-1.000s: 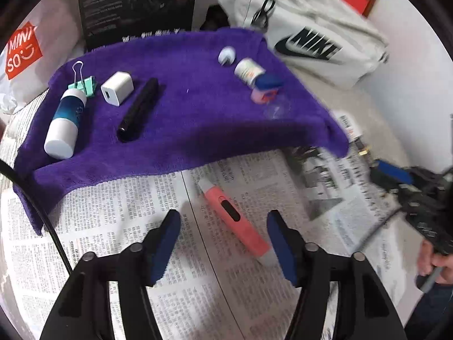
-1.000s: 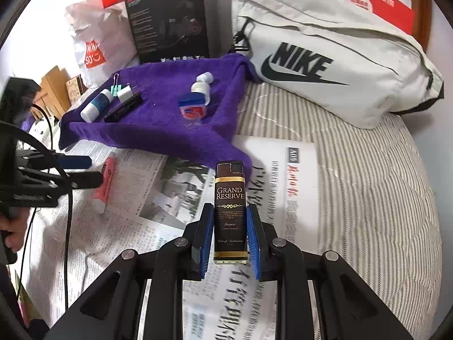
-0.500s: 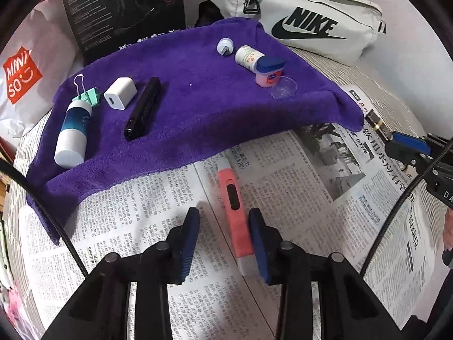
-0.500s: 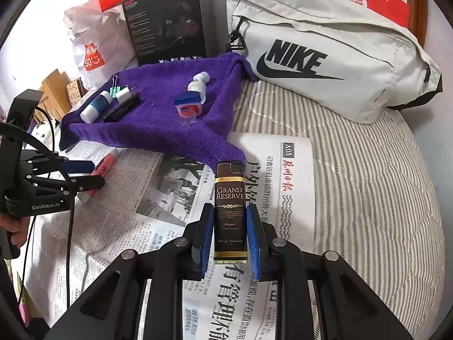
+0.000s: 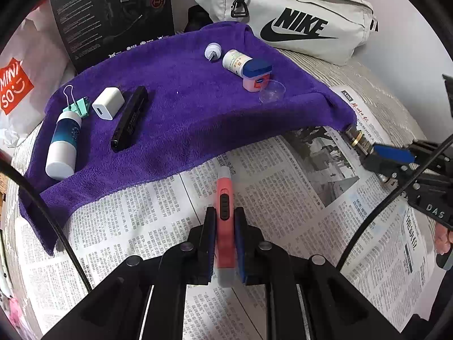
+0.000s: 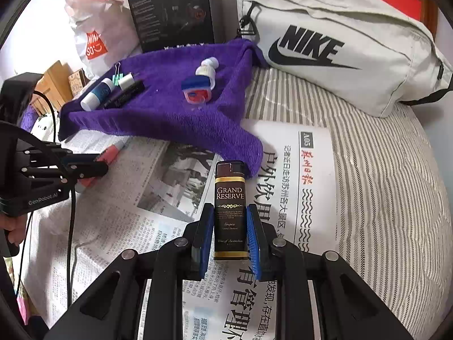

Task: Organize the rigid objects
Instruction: 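Grasp the pink pen with the left tool while the right tool grasps the Grand Reserve bottle, then carry the pink pen onto the towel left while right carries the bottle there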

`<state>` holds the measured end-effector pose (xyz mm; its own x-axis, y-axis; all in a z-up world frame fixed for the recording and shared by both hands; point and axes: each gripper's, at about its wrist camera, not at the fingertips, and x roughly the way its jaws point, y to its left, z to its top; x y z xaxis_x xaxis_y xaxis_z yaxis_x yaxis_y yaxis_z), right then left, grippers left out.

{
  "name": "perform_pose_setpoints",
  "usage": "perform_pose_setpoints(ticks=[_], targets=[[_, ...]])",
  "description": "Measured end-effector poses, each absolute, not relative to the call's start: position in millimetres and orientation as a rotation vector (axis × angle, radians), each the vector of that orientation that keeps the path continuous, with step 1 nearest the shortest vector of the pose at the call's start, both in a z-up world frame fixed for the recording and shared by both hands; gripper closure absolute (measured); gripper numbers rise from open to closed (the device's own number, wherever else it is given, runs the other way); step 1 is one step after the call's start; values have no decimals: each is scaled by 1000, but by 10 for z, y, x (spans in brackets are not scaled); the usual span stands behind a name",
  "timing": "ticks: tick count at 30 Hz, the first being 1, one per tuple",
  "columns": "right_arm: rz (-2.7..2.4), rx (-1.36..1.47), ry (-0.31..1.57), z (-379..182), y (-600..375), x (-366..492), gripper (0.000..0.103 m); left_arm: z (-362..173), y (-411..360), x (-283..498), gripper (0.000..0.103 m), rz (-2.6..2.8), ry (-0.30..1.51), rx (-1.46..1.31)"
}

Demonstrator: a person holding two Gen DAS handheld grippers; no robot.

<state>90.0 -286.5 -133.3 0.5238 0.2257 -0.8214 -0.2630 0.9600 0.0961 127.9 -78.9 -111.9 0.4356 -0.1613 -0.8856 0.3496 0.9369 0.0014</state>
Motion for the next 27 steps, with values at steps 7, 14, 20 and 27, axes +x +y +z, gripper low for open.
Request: perform_pose_setpoints(ticks=[7,14,20,27], targets=[[294,-36,967,-1329,-2871,905,80,-1083,-675,1267,91,-330,1071,169],[331,-54,936,-1126,-2768,923,80,-965,-376,1229,91,-352,1050,90],[380,-70,921,-986,-2575,970,80,-887,-183,1192,91,-351,1028,51],[419,-79,899,-851,-2379,1081,80,-774,-25,1260,91,-325,1003,39]])
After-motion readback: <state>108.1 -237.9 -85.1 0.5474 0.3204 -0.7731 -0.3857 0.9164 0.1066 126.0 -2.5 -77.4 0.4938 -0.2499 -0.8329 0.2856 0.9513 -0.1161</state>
